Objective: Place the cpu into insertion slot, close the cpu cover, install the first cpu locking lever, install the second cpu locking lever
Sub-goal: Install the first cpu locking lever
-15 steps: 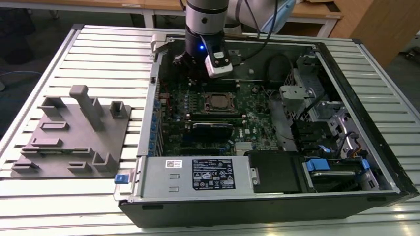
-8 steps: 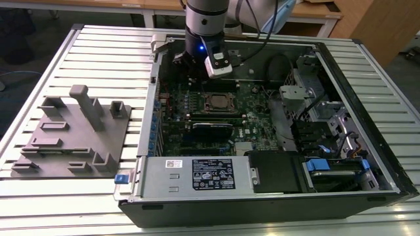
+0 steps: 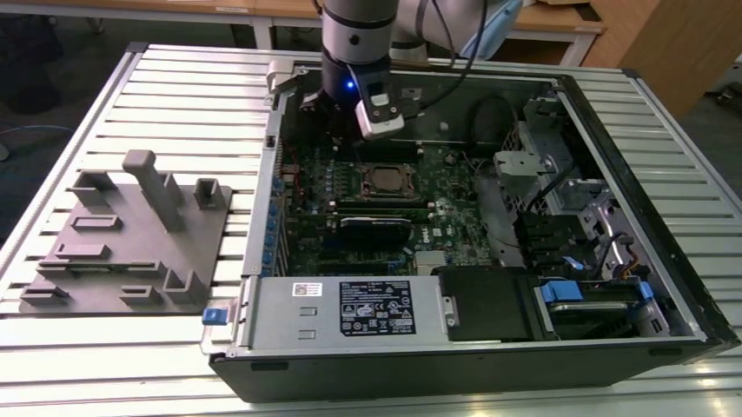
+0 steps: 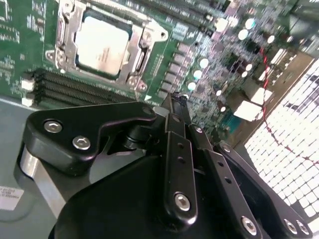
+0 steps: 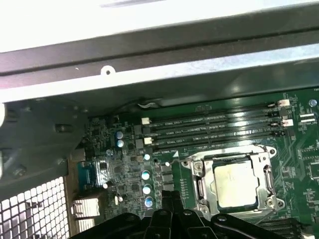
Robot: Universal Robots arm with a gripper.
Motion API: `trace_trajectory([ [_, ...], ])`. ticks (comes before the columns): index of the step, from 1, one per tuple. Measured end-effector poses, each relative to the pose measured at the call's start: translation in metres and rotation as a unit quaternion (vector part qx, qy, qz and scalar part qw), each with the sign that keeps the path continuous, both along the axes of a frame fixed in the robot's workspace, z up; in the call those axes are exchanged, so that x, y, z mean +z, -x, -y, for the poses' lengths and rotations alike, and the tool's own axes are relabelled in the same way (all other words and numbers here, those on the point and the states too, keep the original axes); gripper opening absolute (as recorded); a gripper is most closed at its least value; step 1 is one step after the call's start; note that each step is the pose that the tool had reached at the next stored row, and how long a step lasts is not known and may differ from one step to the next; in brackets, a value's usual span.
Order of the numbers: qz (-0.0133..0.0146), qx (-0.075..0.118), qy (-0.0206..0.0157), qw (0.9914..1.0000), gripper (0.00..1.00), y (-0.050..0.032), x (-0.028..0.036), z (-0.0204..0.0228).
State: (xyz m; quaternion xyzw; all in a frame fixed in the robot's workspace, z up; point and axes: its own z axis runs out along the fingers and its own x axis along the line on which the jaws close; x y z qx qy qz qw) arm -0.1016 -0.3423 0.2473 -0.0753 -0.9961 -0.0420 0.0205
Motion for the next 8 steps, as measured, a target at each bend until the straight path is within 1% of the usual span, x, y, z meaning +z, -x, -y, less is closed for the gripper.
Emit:
trace_trajectory([
  [1, 0.0, 0.0, -0.0058, 0.99998, 0.11, 0.0002, 0.0, 0.0],
  [2, 0.0, 0.0, -0.0104, 0.99995, 0.11, 0.0004, 0.0, 0.0001],
  [3, -0.0001, 0.0, -0.0138, 0.9999, 0.11, 0.0007, 0.0, 0.0001],
  [4, -0.0001, 0.0, -0.0158, 0.99988, 0.11, 0.0014, 0.0, 0.0001],
  [7, 0.0, 0.0, -0.0183, 0.99983, 0.11, 0.0052, -0.0004, 0.0002],
  [8, 0.0, 0.0, -0.0212, 0.99978, 0.11, 0.0061, -0.0004, 0.0002],
])
